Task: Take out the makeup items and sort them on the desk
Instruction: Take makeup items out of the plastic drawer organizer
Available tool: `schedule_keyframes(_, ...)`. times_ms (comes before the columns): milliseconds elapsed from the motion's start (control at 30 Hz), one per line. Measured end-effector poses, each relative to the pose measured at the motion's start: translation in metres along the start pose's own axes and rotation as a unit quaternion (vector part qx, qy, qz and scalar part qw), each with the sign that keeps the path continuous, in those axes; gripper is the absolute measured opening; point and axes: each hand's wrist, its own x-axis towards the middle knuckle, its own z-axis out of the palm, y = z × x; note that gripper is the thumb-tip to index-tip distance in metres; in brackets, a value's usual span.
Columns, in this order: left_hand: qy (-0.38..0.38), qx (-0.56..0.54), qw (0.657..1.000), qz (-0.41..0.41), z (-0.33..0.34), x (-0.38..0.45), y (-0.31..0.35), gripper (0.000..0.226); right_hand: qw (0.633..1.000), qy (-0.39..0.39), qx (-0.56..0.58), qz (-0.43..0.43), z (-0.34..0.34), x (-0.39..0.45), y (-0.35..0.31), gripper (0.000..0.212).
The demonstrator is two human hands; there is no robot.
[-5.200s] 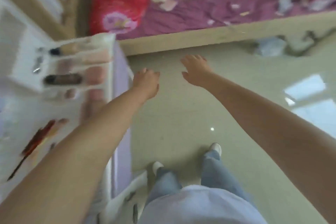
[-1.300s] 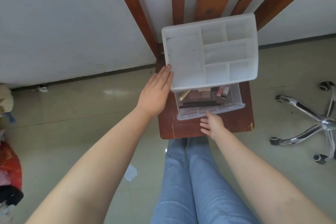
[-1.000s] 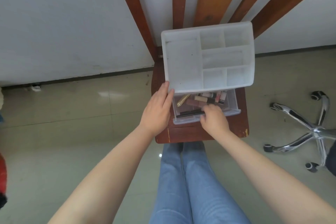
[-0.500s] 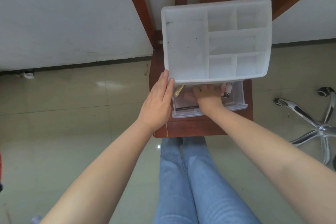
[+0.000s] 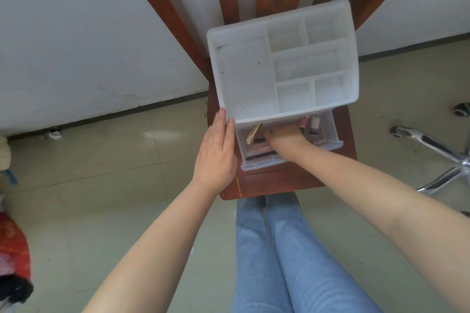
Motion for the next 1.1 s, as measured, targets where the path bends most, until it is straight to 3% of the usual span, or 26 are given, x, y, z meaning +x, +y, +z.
schedule_keyframes(167,0.047,-0.022,0.999,-0.011,0.004,-0.017,0.003,0.05,0.995,0.035,0.038,-0.081,-0.003,-0.021,0.005,0.022)
schedule_keyframes(233,-0.012,-0.045,0.999,-0.01,0.007,-0.03,0.011,0.045,0.99,0.062,0.068,-0.11,-0.006,-0.042,0.008,0.026)
schedule_keyframes(300,-0.108,-0.053,0.993,-0.011,0.016,-0.035,0.022,0.043,0.985,0.055,0.149,-0.06,-0.004,-0.062,0.015,0.027)
schedule_keyframes(367,-0.163,-0.049,0.985,-0.035,0.021,-0.022,0.037,0.045,0.961,0.045,0.266,0.06,0.008,-0.082,0.024,0.017)
schedule_keyframes(400,-0.192,-0.037,0.979,-0.057,0.021,-0.011,0.046,0.045,0.926,0.039,0.349,0.14,0.014,-0.092,0.028,0.017)
schedule_keyframes(433,-0.233,-0.015,0.969,-0.082,0.024,0.002,0.052,0.044,0.865,0.042,0.447,0.225,0.023,-0.099,0.03,0.019)
schedule_keyframes(500,-0.291,0.038,0.946,-0.138,0.034,0.026,0.062,0.049,0.715,0.067,0.597,0.357,0.038,-0.105,0.029,0.026)
schedule_keyframes(600,-0.316,0.07,0.928,-0.185,0.056,0.045,0.067,0.064,0.542,0.103,0.696,0.46,0.06,-0.105,0.025,0.023)
schedule_keyframes(667,-0.297,0.109,0.929,-0.194,0.064,0.052,0.065,0.083,0.457,0.118,0.735,0.486,0.065,-0.101,0.024,0.032)
schedule_keyframes(733,-0.295,0.124,0.933,-0.166,0.07,0.054,0.06,0.084,0.401,0.136,0.766,0.484,0.063,-0.094,0.024,0.035)
schedule_keyframes(800,-0.334,0.108,0.93,-0.109,0.077,0.053,0.057,0.075,0.383,0.144,0.775,0.482,0.059,-0.09,0.025,0.034)
schedule_keyframes(900,-0.335,0.135,0.932,-0.034,0.083,0.053,0.056,0.068,0.363,0.14,0.79,0.474,0.058,-0.09,0.023,0.033)
schedule_keyframes(1033,-0.353,0.132,0.926,-0.008,0.083,0.06,0.062,0.049,0.369,0.12,0.807,0.445,0.058,-0.093,0.023,0.033)
schedule_keyframes(1100,-0.323,0.147,0.933,0.061,0.082,0.064,0.063,0.047,0.374,0.121,0.807,0.441,0.055,-0.093,0.026,0.033)
